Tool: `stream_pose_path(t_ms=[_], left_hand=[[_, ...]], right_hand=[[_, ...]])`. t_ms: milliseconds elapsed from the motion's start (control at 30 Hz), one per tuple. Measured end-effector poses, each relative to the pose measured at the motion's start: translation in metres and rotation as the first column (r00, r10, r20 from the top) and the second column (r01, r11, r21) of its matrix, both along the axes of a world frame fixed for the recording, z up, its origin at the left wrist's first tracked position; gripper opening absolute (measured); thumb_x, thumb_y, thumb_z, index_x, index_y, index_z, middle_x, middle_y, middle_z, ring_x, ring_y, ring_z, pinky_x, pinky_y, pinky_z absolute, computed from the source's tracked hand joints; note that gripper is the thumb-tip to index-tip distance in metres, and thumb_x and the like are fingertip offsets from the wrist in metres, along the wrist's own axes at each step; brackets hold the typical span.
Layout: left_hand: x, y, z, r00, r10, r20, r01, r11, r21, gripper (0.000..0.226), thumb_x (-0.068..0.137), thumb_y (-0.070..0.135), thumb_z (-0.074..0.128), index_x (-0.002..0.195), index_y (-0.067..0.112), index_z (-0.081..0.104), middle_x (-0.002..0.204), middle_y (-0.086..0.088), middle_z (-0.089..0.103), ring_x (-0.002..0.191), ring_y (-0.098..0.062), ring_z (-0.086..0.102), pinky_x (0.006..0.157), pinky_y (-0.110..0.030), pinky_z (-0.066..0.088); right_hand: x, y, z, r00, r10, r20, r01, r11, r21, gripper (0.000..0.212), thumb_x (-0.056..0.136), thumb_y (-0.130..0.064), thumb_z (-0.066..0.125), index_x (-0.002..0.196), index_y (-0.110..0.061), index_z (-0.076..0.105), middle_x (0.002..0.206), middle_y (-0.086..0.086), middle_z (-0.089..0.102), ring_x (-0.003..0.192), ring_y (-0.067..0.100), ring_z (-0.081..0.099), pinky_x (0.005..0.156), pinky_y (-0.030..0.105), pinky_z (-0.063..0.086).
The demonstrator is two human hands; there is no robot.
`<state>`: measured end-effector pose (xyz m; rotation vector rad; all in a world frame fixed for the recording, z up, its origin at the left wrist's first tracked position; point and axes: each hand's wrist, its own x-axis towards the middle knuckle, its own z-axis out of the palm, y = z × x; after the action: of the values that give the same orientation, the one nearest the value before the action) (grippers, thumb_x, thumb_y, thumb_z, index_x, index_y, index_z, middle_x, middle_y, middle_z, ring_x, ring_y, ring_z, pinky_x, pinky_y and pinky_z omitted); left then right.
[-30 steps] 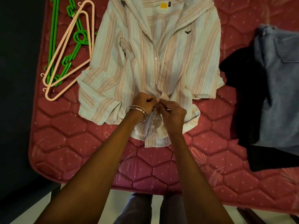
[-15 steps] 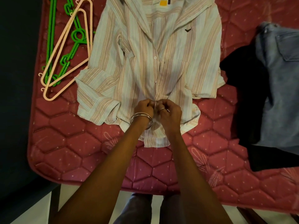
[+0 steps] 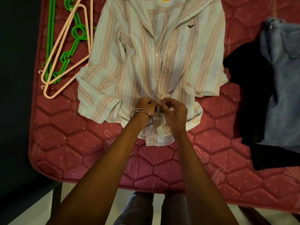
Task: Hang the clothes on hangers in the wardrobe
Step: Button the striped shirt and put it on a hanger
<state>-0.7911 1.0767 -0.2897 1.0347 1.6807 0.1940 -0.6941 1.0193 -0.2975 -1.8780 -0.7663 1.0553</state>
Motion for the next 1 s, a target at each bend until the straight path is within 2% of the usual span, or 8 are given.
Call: stream_pose_path(t_ms=[267, 333, 433, 500, 667, 833, 933, 1000], left_hand=[[-0.004, -0.002, -0.003, 0.923, -0.321, -0.211, 0.368, 0.897, 0.246, 0.02, 0.095, 0.016, 0.053, 0.105, 0.002, 0.062, 0.1, -0.015, 0.067, 0.094, -0.03, 0.063, 0.079, -0.035, 0.047], [-0.015, -0.001, -0.009, 0.956, -0.248, -0.159, 0.286, 0.912, 0.295, 0.022, 0.086, 0.017, 0.067, 0.105, 0.007, 0.061, 0.094, -0.009, 0.068, 0.087, -0.022, 0.064, 0.077, -0.034, 0.05], [-0.039, 0.001, -0.016, 0.933, -0.22, -0.284, 0.33, 0.839, 0.433, 0.032, 0.076, 0.013, 0.072, 0.106, 0.009, 0.062, 0.095, -0.009, 0.065, 0.09, -0.029, 0.061, 0.077, -0.043, 0.05], [-0.062, 0.001, -0.019, 0.812, -0.424, -0.402, 0.568, 0.732, 0.376, 0.044, 0.072, 0.021, 0.076, 0.114, 0.013, 0.063, 0.111, -0.008, 0.062, 0.106, -0.033, 0.054, 0.085, -0.044, 0.043], [-0.117, -0.03, -0.029, 0.234, -0.777, -0.584, 0.959, 0.282, 0.008, 0.107, 0.053, 0.048, 0.083, 0.146, 0.036, 0.03, 0.156, 0.003, 0.022, 0.139, -0.027, 0.025, 0.107, -0.057, 0.024], [-0.105, -0.032, -0.031, 0.571, -0.459, -0.681, 0.803, 0.484, 0.347, 0.044, 0.058, -0.008, 0.077, 0.098, 0.007, 0.07, 0.077, -0.017, 0.063, 0.061, -0.032, 0.062, 0.049, -0.038, 0.052], [-0.098, -0.022, -0.01, 0.866, -0.134, -0.482, 0.401, 0.761, 0.509, 0.024, 0.073, -0.008, 0.059, 0.095, -0.001, 0.065, 0.075, -0.023, 0.062, 0.066, -0.037, 0.061, 0.052, -0.04, 0.046], [-0.098, -0.024, 0.008, 0.917, 0.078, -0.39, 0.205, 0.748, 0.632, 0.027, 0.077, -0.007, 0.049, 0.1, -0.001, 0.062, 0.074, -0.022, 0.061, 0.066, -0.034, 0.059, 0.054, -0.036, 0.039]], right_hand=[[0.007, 0.01, 0.006, 0.829, -0.007, -0.559, -0.062, 0.993, -0.105, 0.021, 0.092, 0.002, 0.045, 0.079, -0.002, 0.06, 0.065, 0.007, 0.05, 0.057, 0.014, 0.046, 0.053, 0.025, 0.039], [0.009, 0.013, 0.003, 0.877, -0.004, -0.481, -0.074, 0.987, -0.143, 0.024, 0.094, 0.003, 0.039, 0.084, -0.004, 0.059, 0.067, 0.008, 0.054, 0.058, 0.015, 0.049, 0.053, 0.026, 0.041], [0.023, -0.001, -0.005, 0.994, 0.066, 0.082, -0.06, 0.995, -0.082, 0.035, 0.076, 0.01, 0.04, 0.098, -0.004, 0.062, 0.088, 0.016, 0.065, 0.079, 0.026, 0.06, 0.07, 0.027, 0.047], [0.047, -0.018, -0.014, 0.882, 0.203, 0.425, -0.132, 0.973, -0.191, 0.051, 0.067, 0.018, 0.052, 0.113, -0.001, 0.06, 0.11, 0.017, 0.062, 0.102, 0.034, 0.057, 0.092, 0.035, 0.043], [0.063, -0.054, -0.02, 0.625, 0.65, 0.432, -0.292, 0.708, -0.643, 0.081, 0.079, 0.002, 0.06, 0.146, -0.031, 0.028, 0.153, -0.003, 0.021, 0.134, 0.029, 0.025, 0.11, 0.051, 0.021], [0.073, -0.062, -0.032, 0.648, 0.483, 0.589, -0.223, 0.86, -0.459, 0.048, 0.075, -0.007, 0.056, 0.122, -0.016, 0.059, 0.127, 0.009, 0.055, 0.117, 0.034, 0.049, 0.109, 0.052, 0.028], [0.082, -0.052, -0.008, 0.926, -0.067, 0.371, 0.107, 0.99, -0.09, 0.035, 0.076, -0.012, 0.039, 0.101, 0.002, 0.059, 0.085, 0.01, 0.062, 0.075, 0.021, 0.057, 0.071, 0.034, 0.046], [0.082, -0.046, 0.018, 0.927, -0.231, 0.296, 0.214, 0.973, 0.089, 0.028, 0.078, -0.006, 0.037, 0.097, 0.005, 0.055, 0.079, 0.006, 0.055, 0.066, 0.009, 0.047, 0.061, 0.022, 0.04]])
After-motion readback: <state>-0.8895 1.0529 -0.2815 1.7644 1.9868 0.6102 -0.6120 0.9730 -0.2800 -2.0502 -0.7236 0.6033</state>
